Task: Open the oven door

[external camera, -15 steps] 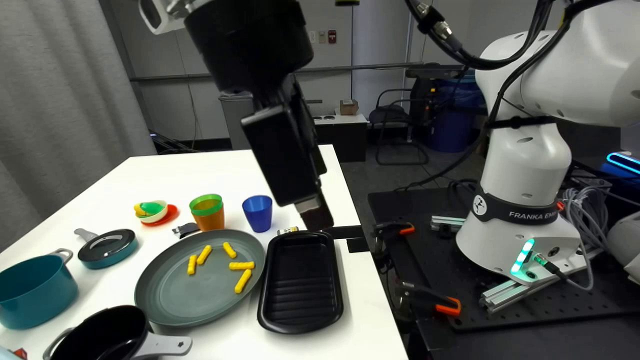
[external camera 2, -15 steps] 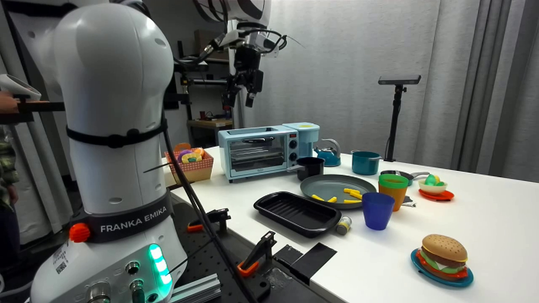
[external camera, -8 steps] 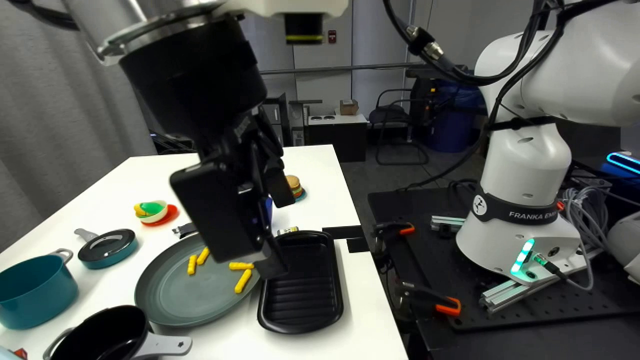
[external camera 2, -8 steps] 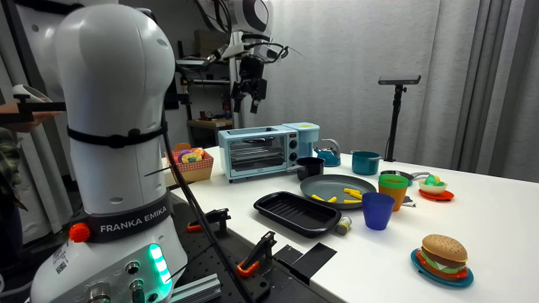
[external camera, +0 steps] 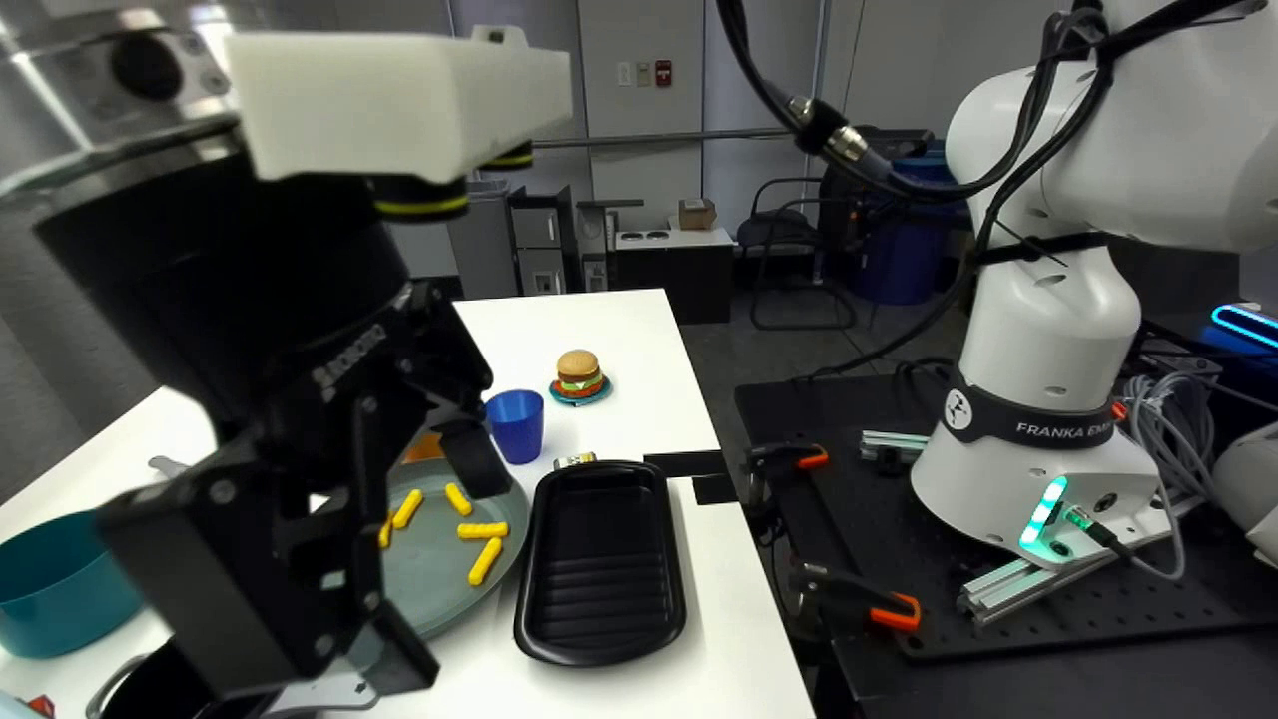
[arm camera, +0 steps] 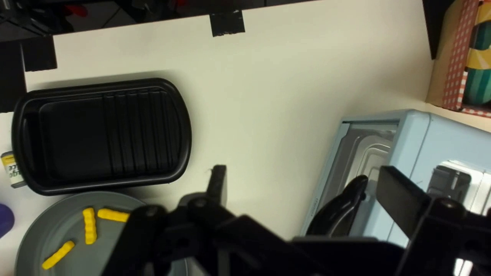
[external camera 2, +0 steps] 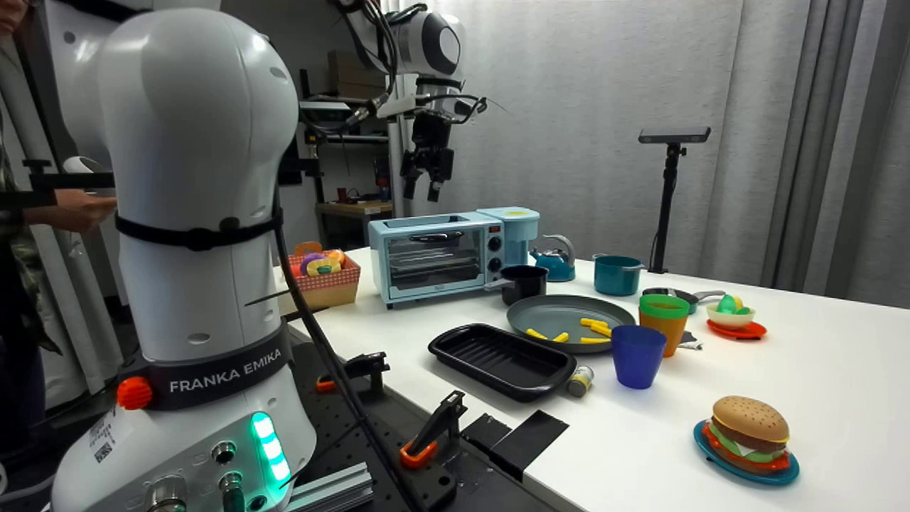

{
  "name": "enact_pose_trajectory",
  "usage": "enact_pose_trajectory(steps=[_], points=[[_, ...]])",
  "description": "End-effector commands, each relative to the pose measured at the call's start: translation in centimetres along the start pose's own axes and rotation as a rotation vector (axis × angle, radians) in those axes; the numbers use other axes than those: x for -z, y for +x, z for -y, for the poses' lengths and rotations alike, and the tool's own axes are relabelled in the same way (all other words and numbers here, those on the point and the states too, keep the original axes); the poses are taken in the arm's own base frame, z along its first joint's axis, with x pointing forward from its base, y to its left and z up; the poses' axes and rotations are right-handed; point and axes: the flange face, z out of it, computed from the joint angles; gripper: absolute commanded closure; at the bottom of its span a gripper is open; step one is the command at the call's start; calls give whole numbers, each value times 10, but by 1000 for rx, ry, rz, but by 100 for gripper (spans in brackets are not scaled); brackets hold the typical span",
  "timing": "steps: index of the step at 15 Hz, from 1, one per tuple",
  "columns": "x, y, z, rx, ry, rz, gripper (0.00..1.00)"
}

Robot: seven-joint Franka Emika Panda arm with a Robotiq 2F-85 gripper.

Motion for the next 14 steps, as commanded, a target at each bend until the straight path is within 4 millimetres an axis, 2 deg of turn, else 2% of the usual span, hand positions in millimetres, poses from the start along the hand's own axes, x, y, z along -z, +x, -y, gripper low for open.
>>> enact_pose_trajectory(steps=[1,8,9,10,14], points=[[6,24,28,-50,1,-26,0],[9,45,52,-167,-14,-65,0],[10,47,53,-180,-29,-68,0],[6,39,46,-143,-8,-41,0],[6,44,50,-164,-16,-50,0]])
